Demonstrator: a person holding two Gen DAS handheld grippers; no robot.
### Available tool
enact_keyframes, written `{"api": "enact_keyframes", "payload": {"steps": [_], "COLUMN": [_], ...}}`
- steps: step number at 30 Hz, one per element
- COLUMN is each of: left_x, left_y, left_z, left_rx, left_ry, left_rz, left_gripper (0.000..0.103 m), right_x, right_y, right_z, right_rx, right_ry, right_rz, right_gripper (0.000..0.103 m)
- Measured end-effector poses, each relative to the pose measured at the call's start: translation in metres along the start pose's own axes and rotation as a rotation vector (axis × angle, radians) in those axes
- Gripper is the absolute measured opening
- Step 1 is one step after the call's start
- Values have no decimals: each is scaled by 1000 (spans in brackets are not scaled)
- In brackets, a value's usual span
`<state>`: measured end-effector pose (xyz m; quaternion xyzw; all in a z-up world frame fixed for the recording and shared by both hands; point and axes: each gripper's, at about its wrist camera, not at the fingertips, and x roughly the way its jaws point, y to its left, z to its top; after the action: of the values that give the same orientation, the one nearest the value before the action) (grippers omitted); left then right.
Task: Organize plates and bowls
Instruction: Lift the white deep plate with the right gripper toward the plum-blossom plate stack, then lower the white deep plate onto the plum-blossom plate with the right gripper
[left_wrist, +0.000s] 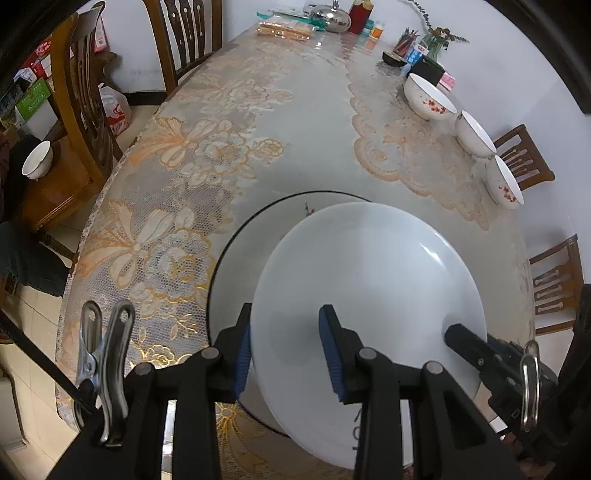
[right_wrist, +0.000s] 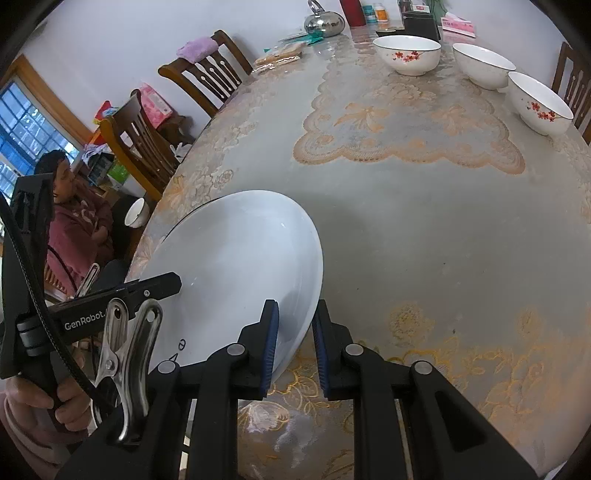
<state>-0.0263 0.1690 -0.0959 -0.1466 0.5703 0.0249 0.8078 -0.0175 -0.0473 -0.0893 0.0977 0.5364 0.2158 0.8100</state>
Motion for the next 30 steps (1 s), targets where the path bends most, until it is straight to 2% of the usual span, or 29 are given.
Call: {"api": "enact_keyframes", "payload": {"steps": [13, 21, 30], "left_x": [7, 6, 7], "left_y": [12, 19, 21], "left_z": [0, 4, 7], "left_rx": [34, 25, 19], "left_ry": [13, 22, 38], "left_rz": [-19, -60, -72], "left_gripper": [35, 35, 35], "right_x": [13, 16, 7], "right_y": [7, 12, -5], "right_z": [-3, -4, -10], "right_rx": [51, 65, 156], "right_ry": [17, 4, 9], "right_rz": [-34, -75, -30], "right_gripper": [19, 19, 20]}}
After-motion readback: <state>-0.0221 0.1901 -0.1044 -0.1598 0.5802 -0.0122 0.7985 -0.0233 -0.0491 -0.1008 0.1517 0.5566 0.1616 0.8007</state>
